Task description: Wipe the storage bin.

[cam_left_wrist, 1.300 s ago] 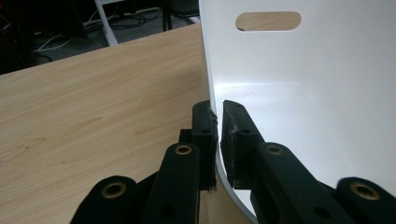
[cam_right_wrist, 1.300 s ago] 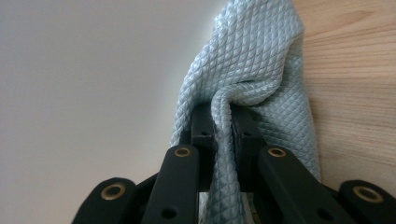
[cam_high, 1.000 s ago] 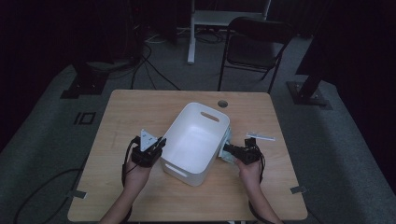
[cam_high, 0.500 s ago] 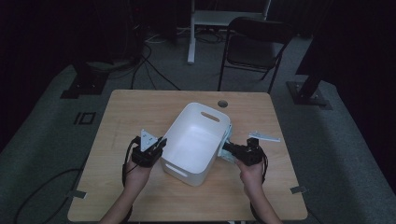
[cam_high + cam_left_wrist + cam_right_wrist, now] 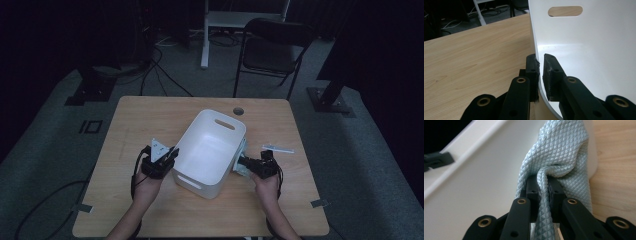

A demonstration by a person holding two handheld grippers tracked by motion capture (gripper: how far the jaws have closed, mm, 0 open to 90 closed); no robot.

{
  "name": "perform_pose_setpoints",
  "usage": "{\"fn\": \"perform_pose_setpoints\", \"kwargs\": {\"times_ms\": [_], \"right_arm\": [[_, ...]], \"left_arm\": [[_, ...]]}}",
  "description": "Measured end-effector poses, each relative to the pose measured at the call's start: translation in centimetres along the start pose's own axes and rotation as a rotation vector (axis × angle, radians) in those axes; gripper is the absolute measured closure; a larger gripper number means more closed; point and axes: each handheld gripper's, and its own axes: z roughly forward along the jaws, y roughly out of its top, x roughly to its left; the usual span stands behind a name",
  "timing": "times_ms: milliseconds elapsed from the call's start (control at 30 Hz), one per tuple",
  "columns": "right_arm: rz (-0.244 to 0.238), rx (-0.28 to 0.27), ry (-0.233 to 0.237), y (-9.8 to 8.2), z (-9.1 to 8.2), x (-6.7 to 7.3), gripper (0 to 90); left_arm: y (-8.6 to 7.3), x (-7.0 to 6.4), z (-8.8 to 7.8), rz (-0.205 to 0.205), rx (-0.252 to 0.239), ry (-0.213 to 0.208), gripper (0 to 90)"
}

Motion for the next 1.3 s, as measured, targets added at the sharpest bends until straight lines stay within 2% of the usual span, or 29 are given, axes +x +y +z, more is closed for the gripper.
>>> {"fn": "perform_pose_setpoints", "kwargs": {"times_ms": [367,467,567,700,933,1033,1100,1300], "right_arm": [[0.051,0.081,-0.06,-1.4,2.2,-2.3,82.6],[0.061,0.092,-0.067,-1.7,2.5,-2.5,82.7],[0.053,0.084,-0.05,-1.5,2.0,-1.9,82.7],[0.022,0.058,-0.017,-1.2,0.8,-0.4,82.6],[-0.049,-0.026,0.104,-0.3,-2.2,3.2,82.6],[-0.1,-0.032,0.085,0.0,-2.6,4.4,82.6],[-0.081,-0.038,0.097,-0.1,-2.4,4.1,82.6],[-0.064,-0.007,0.057,-0.6,-1.3,2.9,82.6]], "left_arm": [[0.0,0.0,0.0,-0.008,-0.002,-0.002,82.9],[0.0,-0.1,0.0,-0.006,0.0,0.008,82.9],[0.0,-0.1,0.0,-0.01,0.0,0.011,82.9],[0.0,-0.2,0.0,-0.009,0.002,0.022,82.9],[0.0,-0.5,0.0,0.002,0.001,0.036,81.9],[0.0,-0.4,0.0,0.005,0.001,0.03,82.3],[0.0,-0.4,0.0,0.001,0.002,0.023,82.2],[0.0,-0.3,0.0,0.001,0.004,0.013,82.3]]}}
